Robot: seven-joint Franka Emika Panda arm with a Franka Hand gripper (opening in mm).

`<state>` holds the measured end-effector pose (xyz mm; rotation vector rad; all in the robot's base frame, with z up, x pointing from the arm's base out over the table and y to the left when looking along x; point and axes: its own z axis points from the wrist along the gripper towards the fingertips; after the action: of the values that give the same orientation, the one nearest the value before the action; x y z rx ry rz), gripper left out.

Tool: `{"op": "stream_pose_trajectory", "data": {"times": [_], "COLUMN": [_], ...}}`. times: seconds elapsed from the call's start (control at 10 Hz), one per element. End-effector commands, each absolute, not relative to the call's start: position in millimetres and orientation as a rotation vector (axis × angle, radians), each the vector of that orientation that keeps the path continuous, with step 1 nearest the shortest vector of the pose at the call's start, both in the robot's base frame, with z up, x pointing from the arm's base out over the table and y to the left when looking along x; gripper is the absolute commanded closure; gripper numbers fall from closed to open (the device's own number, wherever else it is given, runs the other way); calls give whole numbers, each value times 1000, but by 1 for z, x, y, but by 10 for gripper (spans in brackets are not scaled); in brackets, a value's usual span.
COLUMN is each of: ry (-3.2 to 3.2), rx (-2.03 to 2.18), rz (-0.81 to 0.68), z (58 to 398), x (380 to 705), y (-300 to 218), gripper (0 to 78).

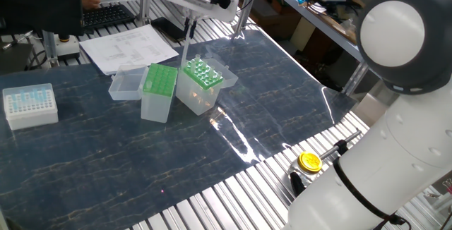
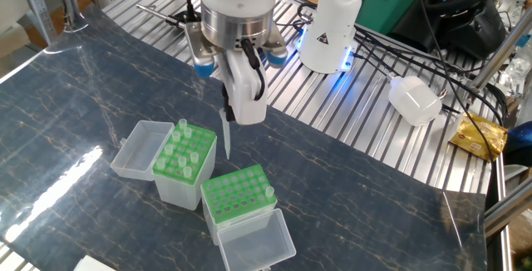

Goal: Transfer all large pipette tips from one holder to another

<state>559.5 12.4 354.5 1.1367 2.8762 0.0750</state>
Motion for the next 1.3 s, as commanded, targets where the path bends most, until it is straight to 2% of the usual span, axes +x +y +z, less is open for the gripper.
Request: {"op": "stream_pose_trajectory", "data": {"times": [0.1,0.8,1.3], "ry": [2853,2865,2970], "rx": [1192,1164,965], "rz": [85,94,148], "z": [355,355,355], "x": [564,565,565], "y": [21,22,22], "gripper": [763,763,763]}}
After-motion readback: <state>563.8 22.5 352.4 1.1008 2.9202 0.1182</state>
